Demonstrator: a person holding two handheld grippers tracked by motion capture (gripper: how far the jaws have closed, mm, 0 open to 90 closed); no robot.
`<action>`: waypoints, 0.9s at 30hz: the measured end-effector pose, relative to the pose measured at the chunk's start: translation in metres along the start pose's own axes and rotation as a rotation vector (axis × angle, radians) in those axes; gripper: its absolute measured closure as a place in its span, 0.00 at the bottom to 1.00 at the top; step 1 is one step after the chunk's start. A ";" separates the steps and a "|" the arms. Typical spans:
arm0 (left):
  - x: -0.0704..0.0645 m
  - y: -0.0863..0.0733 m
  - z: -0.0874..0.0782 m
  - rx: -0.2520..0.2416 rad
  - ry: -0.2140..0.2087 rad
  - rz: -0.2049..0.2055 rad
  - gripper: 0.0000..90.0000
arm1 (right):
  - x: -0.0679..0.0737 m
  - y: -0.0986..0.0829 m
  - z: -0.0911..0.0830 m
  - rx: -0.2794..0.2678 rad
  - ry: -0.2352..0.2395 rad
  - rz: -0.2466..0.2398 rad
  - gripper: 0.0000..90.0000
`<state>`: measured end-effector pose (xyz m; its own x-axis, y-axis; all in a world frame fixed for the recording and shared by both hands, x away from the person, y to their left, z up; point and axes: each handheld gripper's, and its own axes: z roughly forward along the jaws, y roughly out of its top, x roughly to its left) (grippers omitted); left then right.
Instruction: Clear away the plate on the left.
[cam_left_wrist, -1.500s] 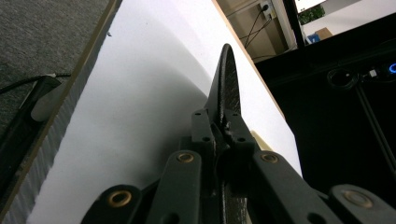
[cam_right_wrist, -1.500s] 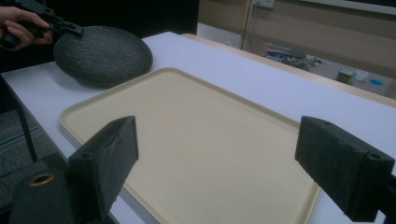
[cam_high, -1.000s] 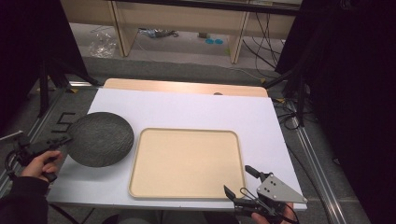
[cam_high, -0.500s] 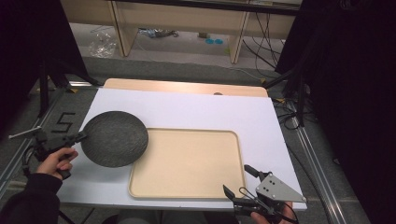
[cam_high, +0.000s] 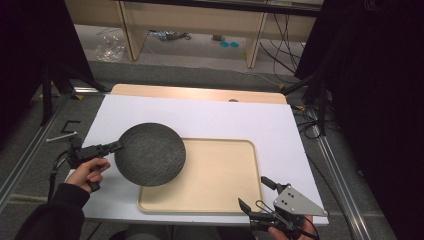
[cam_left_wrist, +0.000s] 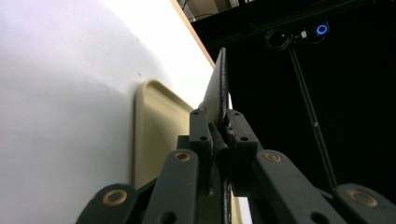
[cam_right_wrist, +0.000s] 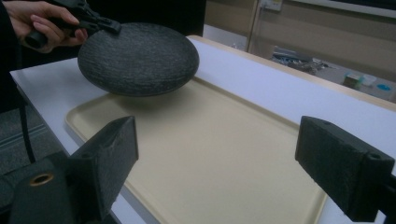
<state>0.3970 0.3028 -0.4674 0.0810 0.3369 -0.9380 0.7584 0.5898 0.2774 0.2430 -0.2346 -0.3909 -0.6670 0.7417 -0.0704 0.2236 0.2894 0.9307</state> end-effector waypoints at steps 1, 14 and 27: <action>-0.002 -0.002 0.003 0.013 -0.002 0.003 0.92 | 0.000 0.000 0.002 -0.016 0.006 0.005 0.16; -0.008 -0.032 0.041 0.123 0.019 -0.019 0.91 | 0.001 0.000 0.004 0.000 0.015 -0.009 0.16; -0.014 -0.050 0.073 0.173 0.050 0.015 0.89 | 0.001 0.000 0.005 0.000 0.015 -0.012 0.16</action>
<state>0.4051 0.2155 -0.4832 0.0637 0.3832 -0.9214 0.8575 0.4513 0.2470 0.2460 -0.2310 -0.3930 -0.6802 0.7291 -0.0761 0.2158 0.2984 0.9297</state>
